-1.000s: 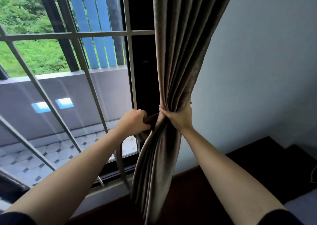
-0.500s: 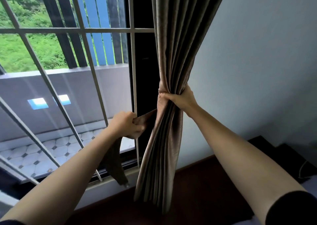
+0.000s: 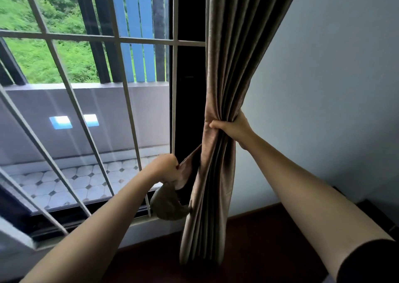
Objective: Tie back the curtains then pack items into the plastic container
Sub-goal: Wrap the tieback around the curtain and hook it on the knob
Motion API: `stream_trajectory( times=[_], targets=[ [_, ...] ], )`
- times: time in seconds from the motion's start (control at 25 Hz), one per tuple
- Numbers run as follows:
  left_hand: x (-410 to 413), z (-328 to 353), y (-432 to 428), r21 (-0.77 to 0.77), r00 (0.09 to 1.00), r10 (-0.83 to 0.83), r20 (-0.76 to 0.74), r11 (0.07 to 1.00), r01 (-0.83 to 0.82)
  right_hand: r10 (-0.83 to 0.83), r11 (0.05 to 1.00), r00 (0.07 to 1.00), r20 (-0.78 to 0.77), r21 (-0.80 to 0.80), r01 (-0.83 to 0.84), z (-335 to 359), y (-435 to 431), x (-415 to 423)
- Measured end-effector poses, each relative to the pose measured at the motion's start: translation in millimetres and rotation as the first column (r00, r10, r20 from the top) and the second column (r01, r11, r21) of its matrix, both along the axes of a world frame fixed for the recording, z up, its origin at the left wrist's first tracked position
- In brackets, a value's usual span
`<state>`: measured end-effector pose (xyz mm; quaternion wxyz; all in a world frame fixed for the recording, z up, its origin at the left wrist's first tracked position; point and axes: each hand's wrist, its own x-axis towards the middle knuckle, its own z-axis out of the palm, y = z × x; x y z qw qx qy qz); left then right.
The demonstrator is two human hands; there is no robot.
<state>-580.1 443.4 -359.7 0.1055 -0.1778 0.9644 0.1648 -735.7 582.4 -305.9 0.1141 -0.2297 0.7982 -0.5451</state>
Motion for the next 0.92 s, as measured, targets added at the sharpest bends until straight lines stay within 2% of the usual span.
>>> stream_trajectory(
  times=[0.08,0.16,0.24,0.32,0.36,0.48,0.56,0.6,0.76,0.84,0.92],
  targets=[
    [3.0,8.0,21.1,0.129,0.996,0.015,-0.091,0.992,-0.003,0.023,1.0,1.0,-0.004,0.003,-0.023,-0.7,1.0,-1.9],
    [1.0,8.0,55.0,0.278,0.963,0.014,-0.269,0.958,0.063,0.062,0.998,0.998,-0.009,0.0,-0.062,-2.1,0.4,0.0],
    [-4.3,-0.4,87.4,0.41,0.901,0.138,-0.411,0.911,0.047,0.113,0.994,0.994,-0.014,-0.004,-0.113,-2.4,4.5,-1.6],
    [-11.2,-17.5,93.8,0.579,0.856,0.311,-0.414,0.815,-0.016,0.158,0.987,0.987,0.005,-0.019,-0.158,-1.7,8.7,-3.2],
    [-14.4,-25.7,95.9,0.627,0.846,0.339,-0.41,0.779,-0.008,0.194,0.981,0.981,0.015,-0.021,-0.194,-1.1,13.3,-5.6],
    [-23.3,-35.0,102.6,0.652,0.861,0.296,-0.414,0.757,0.053,0.269,0.963,0.963,0.026,-0.006,-0.269,-3.3,16.4,-7.4],
    [-28.4,-35.2,106.4,0.673,0.833,0.342,-0.435,0.738,0.049,0.301,0.953,0.953,0.021,0.001,-0.302,-2.2,13.1,-4.9],
    [-30.8,-36.9,107.4,0.678,0.802,0.379,-0.462,0.734,0.044,0.323,0.946,0.946,0.019,0.006,-0.324,-1.7,11.3,-4.8],
    [-39.0,-51.0,106.6,0.554,0.651,0.395,-0.648,0.831,0.048,0.395,0.919,0.919,0.01,0.014,-0.395,1.7,7.7,-6.4],
    [-42.5,-53.5,108.1,0.571,0.577,0.441,-0.687,0.819,0.054,0.381,0.924,0.924,0.008,0.006,-0.381,-0.2,5.7,-8.7],
    [-47.4,-51.7,111.8,0.662,0.512,0.562,-0.65,0.749,0.019,0.362,0.932,0.932,0.012,-0.012,-0.361,-2.9,3.2,-10.5]
  ],
)
